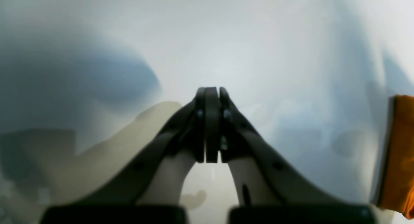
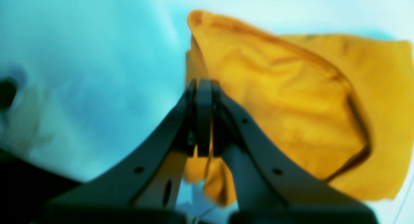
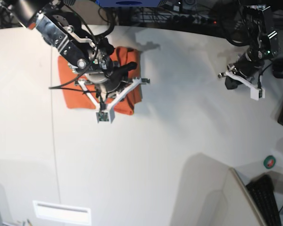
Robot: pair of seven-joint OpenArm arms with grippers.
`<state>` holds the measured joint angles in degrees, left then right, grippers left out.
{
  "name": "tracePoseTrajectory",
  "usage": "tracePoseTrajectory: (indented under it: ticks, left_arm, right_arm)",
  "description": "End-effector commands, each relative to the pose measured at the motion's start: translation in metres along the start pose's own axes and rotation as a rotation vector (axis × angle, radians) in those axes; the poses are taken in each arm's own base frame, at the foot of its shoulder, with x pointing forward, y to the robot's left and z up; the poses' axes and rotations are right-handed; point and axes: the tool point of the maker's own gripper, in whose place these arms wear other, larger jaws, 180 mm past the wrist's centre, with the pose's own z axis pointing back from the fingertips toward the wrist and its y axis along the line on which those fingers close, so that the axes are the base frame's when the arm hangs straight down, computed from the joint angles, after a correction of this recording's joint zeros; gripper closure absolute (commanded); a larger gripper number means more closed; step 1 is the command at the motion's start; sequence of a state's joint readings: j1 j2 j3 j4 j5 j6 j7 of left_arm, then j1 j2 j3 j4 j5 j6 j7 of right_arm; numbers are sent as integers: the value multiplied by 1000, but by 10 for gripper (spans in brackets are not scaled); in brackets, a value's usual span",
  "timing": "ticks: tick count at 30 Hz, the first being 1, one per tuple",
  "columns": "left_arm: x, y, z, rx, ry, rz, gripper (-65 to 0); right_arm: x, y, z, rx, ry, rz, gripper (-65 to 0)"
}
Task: Layout the t-shirt on the table in an organized manner, then fold the t-shirt properly
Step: 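Press the folded bundle with the right gripper and lift the left gripper away, then grasp the bundle edge with the left gripper and fold it over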
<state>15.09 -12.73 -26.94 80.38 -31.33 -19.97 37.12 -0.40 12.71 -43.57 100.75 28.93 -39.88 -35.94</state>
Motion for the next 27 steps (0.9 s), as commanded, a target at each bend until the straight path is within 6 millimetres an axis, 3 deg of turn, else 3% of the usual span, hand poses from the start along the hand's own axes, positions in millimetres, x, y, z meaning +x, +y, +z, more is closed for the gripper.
tracePoseTrajectory:
  ticks: [1, 6, 9, 12, 16, 19, 21, 24, 25, 27]
  left_arm:
    - [16, 1, 4, -6, -42, -21, 0]
    - [7, -14, 0, -36, 22, -46, 0]
    - [9, -44, -2, -95, 14, -84, 0]
    - [6, -75, -4, -163, 19, -129, 0]
    - [-7, -114, -8, -242, 34, -130, 0]
    - [-25, -130, -8, -272, 58, -88, 0]
    - [-37, -142, -8, -295, 75, -63, -217]
    - [-50, -160, -7, -336, 88, -36, -540]
    - [-57, -170, -6, -376, 101, -58, -614]
    - [-65, -190, -1, -464, 113, -115, -650]
  right_arm:
    - [13, -5, -7, -25, -37, 12, 0]
    - [-13, -13, -41, -104, 63, 4, 0]
    - [-16, -8, -42, -97, 72, -1, 0]
    - [-3, -4, -34, -73, 37, -7, 0]
    - [26, -4, -8, -22, -61, 12, 0]
    - [37, -11, 8, -9, -103, 33, 0]
    - [38, -24, 13, -27, -108, 48, 0]
    - [38, -59, 15, -103, -112, 5, 0]
    - [39, -68, 16, -123, -114, -17, 0]
    - [37, -86, 19, -162, -115, -61, 0]
